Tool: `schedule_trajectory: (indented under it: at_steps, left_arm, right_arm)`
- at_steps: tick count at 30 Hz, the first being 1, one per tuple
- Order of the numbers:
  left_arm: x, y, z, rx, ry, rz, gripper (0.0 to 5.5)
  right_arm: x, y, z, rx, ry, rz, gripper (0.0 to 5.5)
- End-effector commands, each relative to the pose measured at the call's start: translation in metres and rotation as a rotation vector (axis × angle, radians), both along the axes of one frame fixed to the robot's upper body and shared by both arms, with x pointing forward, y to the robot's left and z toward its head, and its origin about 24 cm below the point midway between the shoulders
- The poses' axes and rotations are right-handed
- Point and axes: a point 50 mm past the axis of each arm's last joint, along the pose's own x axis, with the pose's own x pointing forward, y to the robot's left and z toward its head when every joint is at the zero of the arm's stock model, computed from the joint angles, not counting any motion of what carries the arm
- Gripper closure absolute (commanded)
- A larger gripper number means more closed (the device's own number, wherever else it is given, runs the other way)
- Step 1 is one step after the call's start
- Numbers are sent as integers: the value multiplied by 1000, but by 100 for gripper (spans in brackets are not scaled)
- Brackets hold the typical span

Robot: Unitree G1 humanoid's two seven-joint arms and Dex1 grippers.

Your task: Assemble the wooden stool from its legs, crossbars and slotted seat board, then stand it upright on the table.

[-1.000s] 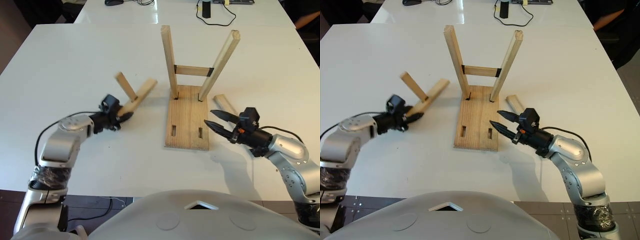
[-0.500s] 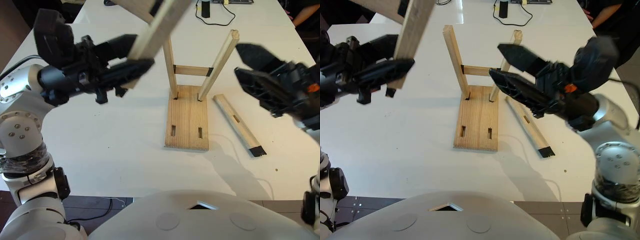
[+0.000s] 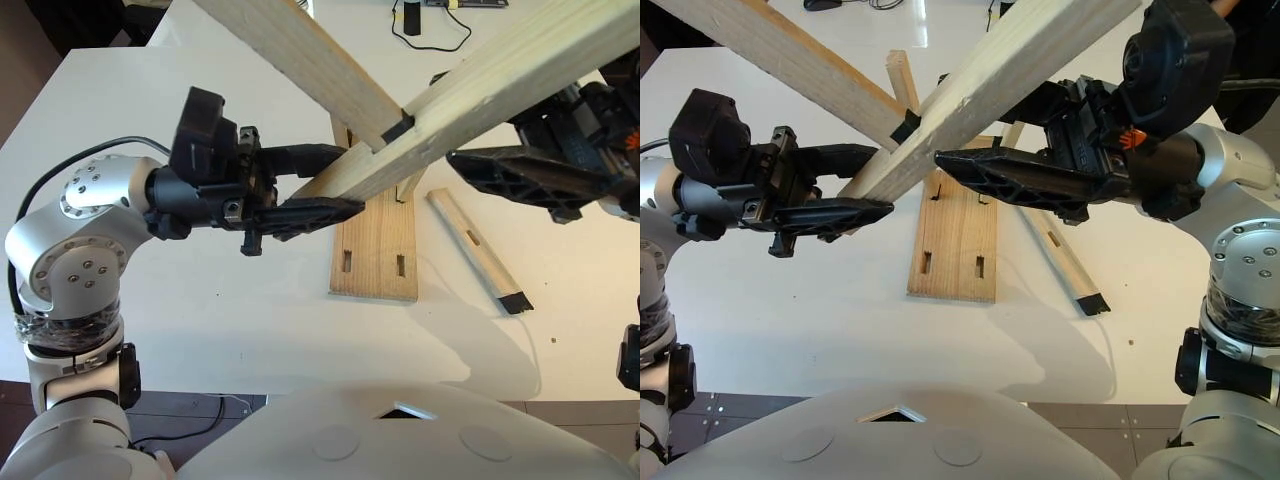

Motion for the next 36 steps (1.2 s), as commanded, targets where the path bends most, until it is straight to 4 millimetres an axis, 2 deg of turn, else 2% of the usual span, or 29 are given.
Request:
schedule_trajectory:
  at_steps: [1,9,15,16,19,21,24,27,31,36]
  left_arm:
    - [2,-4,-3,15,-18,25,346]
    - [7,-14,-11,40,-39,48,346]
    - [13,-14,-13,58,-42,102,346]
    - [16,-14,-14,69,-38,123,310]
    - [17,-9,-20,91,-19,134,270]
    - [17,-4,-33,156,-18,164,241]
    - [20,13,-82,384,-4,239,232]
    - [24,27,-119,503,24,306,232]
    - [26,36,-141,569,21,342,232]
    - [24,40,-155,624,1,342,232]
  right_arm:
    - [-4,5,-3,-58,-17,59,239]
    - [-6,9,-19,-100,-15,76,346]
    - [-6,5,-22,-121,-22,50,348]
    - [-5,2,-21,-117,-23,40,348]
    - [-3,-10,-16,-120,-32,-26,348]
    - [0,-19,-15,-132,-32,-65,348]
    - [0,-33,-21,-171,-8,-111,348]
    - [-1,-42,-38,-248,47,-133,348]
    - [-1,-47,-63,-388,74,-121,348]
    - [0,-54,-78,-464,92,-113,348]
